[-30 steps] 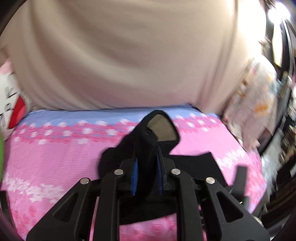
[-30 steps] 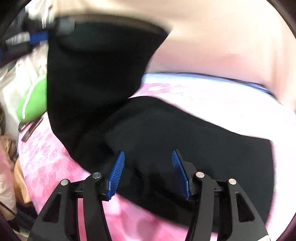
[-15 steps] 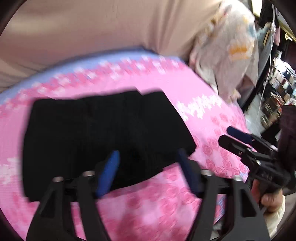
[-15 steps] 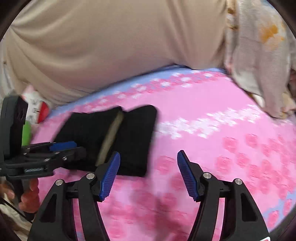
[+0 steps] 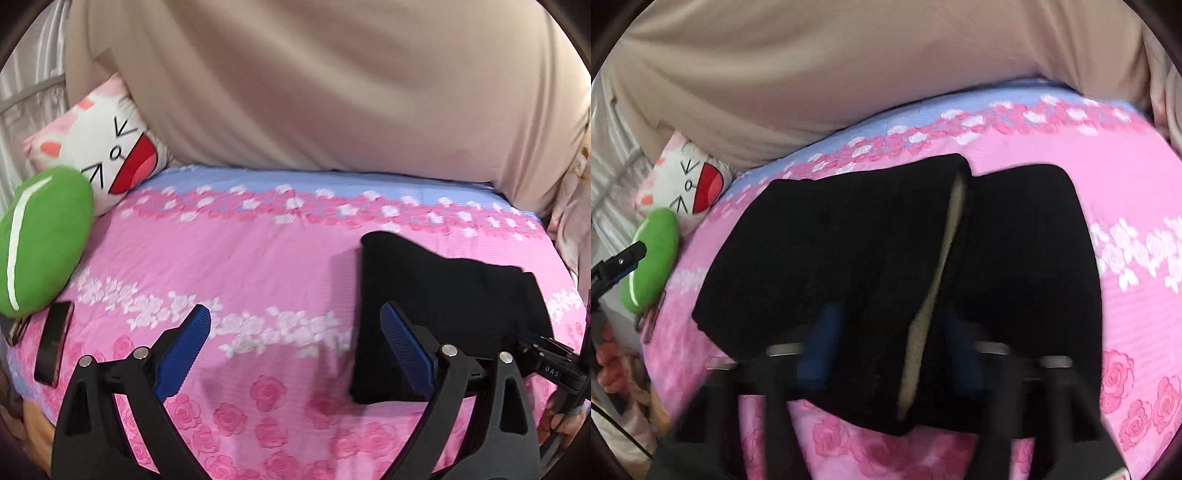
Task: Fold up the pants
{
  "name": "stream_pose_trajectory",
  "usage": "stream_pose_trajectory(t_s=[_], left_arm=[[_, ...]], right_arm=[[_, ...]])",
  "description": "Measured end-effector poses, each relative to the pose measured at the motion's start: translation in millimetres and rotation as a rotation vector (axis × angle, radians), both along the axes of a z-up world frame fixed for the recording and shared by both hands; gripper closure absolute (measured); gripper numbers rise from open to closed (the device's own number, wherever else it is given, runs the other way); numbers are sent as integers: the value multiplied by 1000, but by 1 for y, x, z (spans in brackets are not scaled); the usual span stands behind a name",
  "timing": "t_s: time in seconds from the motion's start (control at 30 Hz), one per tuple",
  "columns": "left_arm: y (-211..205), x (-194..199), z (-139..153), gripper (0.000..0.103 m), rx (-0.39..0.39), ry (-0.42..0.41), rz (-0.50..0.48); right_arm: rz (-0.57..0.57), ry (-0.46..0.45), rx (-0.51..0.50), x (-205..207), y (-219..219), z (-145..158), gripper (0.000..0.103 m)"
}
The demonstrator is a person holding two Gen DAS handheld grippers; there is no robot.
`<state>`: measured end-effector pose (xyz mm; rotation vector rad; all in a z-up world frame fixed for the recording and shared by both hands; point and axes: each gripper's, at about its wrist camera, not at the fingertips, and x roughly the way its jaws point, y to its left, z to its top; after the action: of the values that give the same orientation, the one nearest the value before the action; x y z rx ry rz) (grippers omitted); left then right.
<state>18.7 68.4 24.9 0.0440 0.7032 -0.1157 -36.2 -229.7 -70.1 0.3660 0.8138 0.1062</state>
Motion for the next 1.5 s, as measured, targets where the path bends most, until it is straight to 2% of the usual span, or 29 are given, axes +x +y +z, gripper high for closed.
stream_pose_trajectory(t_s=[0.07,0.13,0.27,0.3,0.37,0.43,0.47,0.5,0.53,0.6,0.73,0.8,0.83,0.87,0.9,0.93,0.97,1.03,1.07,1.2,1.27,1.33,1.37,1.43,1.5], left_arm=[[2,4,-5,12,-2,8,9],[-3,5,-6,12,-8,9,-2],[-17,5,-4,12,-44,13,-54],[-22,5,-6,12,-55,20,-72],[-37,6,-13,11,-81,49,-123],[-56,10,-27,11,-100,96,-174],[-63,12,-33,11,-108,123,-191],[-70,15,-39,11,-115,150,-204],[-77,19,-46,11,-132,180,-223],[-85,26,-56,11,-165,232,-241],[-93,40,-81,9,-206,309,-226],[-94,49,-95,7,-268,359,-228],[-92,54,-105,7,-332,399,-232],[-89,56,-106,9,-367,384,-236],[-88,57,-105,19,-376,370,-248],[-88,59,-106,48,-437,392,-304],[-83,59,-105,58,-480,407,-299],[-75,56,-90,76,-474,370,-306],[-69,52,-81,80,-483,352,-308],[-41,27,-43,83,-436,274,-295],[-20,7,-29,82,-381,237,-264],[-5,-1,-34,79,-351,271,-241],[-1,-5,-45,76,-314,301,-227],[0,-9,-71,72,-229,343,-187],[9,-17,-73,69,-241,337,-165]], right_arm=[[4,-22,-35,-1,8,12,87],[4,-83,-98,-8,10,39,88],[-85,-147,-187,-27,-19,75,88],[-114,-129,-212,-31,-31,73,87],[-149,-45,-196,-30,-56,49,85],[-162,45,-154,-26,-69,11,73],[-170,24,-134,-30,-70,6,73],[-180,1,-121,-35,-70,8,63],[-203,-4,-122,-41,-70,13,43],[-248,-32,-149,-53,-71,21,31],[-239,10,-74,-60,-82,9,31],[-224,45,18,-57,-88,-7,31],[-218,44,77,-57,-90,-13,31],[-208,42,125,-54,-90,-18,34],[-196,33,169,-53,-89,-22,44],[-198,29,192,-51,-88,-25,53],[-195,22,193,-49,-86,-23,60],[-181,-1,158,-48,-77,-8,67],[-171,-14,145,-47,-72,-1,68],[-86,-108,143,-58,-48,41,70],[-36,-126,141,-64,-31,53,70],[-13,-90,168,-65,-17,42,67],[-9,-57,166,-66,-15,32,65],[-52,55,86,-71,-12,-2,53],[-86,46,111,-85,-17,-9,53]])
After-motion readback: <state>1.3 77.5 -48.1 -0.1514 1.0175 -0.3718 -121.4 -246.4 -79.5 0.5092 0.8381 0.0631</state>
